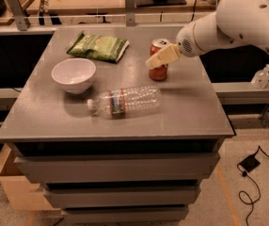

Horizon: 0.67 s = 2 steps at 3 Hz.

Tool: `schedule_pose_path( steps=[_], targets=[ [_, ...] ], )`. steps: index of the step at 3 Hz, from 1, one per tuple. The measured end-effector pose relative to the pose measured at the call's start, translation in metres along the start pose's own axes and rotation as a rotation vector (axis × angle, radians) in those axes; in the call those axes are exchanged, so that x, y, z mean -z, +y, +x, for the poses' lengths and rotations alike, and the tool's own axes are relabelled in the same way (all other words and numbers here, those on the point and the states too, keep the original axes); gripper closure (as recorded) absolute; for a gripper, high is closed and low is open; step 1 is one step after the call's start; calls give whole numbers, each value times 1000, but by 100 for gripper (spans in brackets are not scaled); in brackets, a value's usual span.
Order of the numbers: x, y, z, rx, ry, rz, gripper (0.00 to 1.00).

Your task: Place coke can into white bowl

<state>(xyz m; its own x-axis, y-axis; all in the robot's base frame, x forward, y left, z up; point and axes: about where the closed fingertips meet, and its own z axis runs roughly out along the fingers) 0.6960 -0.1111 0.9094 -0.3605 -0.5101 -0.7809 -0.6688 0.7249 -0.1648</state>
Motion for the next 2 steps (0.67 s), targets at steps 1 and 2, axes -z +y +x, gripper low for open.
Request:
schedule_pose_path(
  steps=[1, 2],
  targets=[
    [-8, -2, -2, -3, -5, 0, 18],
    [-13, -2, -1, -8, 8, 5, 41]
  ],
)
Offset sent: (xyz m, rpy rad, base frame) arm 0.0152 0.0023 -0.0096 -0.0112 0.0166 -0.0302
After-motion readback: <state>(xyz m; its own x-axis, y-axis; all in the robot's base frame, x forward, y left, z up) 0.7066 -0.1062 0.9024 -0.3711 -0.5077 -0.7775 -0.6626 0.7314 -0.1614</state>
